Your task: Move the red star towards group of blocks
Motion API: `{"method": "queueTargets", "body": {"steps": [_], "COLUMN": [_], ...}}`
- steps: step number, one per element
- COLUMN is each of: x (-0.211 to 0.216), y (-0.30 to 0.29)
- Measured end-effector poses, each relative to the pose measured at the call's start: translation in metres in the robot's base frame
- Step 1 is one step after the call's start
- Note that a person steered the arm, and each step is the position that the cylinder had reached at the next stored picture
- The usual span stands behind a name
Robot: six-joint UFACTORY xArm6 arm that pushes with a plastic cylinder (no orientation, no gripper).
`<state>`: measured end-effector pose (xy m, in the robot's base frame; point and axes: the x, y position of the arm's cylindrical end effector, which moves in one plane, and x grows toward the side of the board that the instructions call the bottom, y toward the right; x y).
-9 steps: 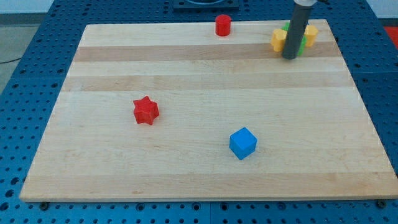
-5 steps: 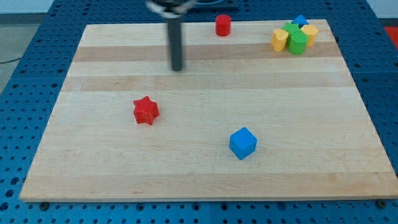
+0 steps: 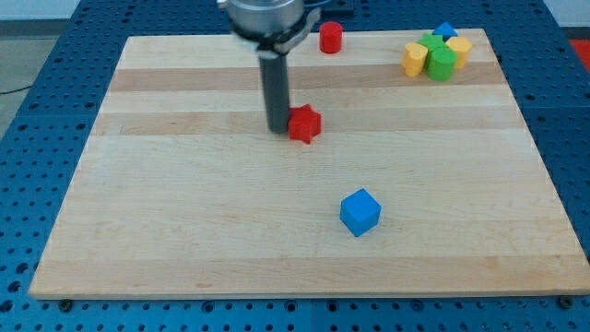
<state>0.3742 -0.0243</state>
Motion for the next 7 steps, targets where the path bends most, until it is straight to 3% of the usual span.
{"method": "queueTargets", "body": {"steps": [1, 2, 4, 5, 7], "x": [-0.035, -0.031, -0.023, 0.011, 0.026], "y": [0.046, 0.084, -0.052, -0.061, 0.067]}}
